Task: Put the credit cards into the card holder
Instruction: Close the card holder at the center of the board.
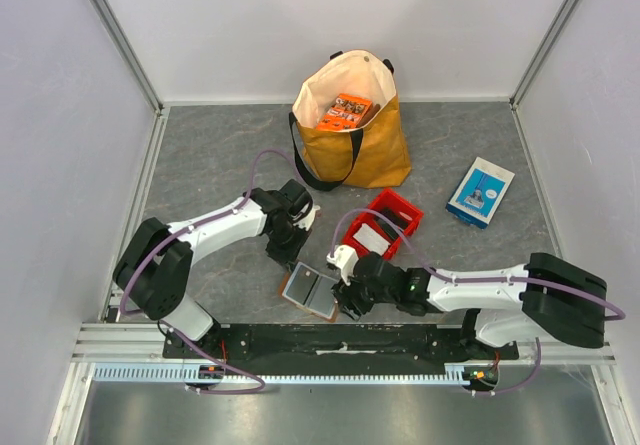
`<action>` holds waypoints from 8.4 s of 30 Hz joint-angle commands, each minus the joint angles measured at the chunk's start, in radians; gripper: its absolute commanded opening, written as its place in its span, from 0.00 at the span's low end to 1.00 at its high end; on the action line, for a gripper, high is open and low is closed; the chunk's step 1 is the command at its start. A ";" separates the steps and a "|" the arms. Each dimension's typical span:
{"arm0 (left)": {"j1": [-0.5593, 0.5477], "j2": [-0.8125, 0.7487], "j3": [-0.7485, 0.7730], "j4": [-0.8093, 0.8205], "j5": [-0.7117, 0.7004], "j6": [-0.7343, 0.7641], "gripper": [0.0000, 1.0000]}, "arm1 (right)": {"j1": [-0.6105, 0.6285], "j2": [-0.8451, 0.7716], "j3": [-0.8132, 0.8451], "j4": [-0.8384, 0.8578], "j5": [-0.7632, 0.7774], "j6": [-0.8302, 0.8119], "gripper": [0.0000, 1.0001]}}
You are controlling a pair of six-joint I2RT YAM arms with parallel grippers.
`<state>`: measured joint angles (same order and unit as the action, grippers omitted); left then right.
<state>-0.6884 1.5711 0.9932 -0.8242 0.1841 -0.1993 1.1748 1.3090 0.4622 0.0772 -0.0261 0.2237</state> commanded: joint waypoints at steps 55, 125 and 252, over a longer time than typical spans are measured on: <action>-0.140 -0.270 -0.459 0.850 0.325 -0.647 0.15 | 0.075 -0.013 -0.491 1.156 0.210 0.123 0.14; -0.468 -0.319 -0.554 0.674 -0.345 -0.991 0.15 | 0.046 -0.283 -0.091 -0.097 0.273 0.732 0.01; -0.554 -0.189 -0.465 0.669 -0.373 -0.927 0.33 | -0.017 -0.203 -0.088 -0.106 0.204 0.763 0.00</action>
<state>-1.2263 1.3521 0.5247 -0.0784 -0.1661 -1.1397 1.1549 1.0859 0.3668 -0.0883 0.1623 0.9802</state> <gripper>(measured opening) 0.332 0.007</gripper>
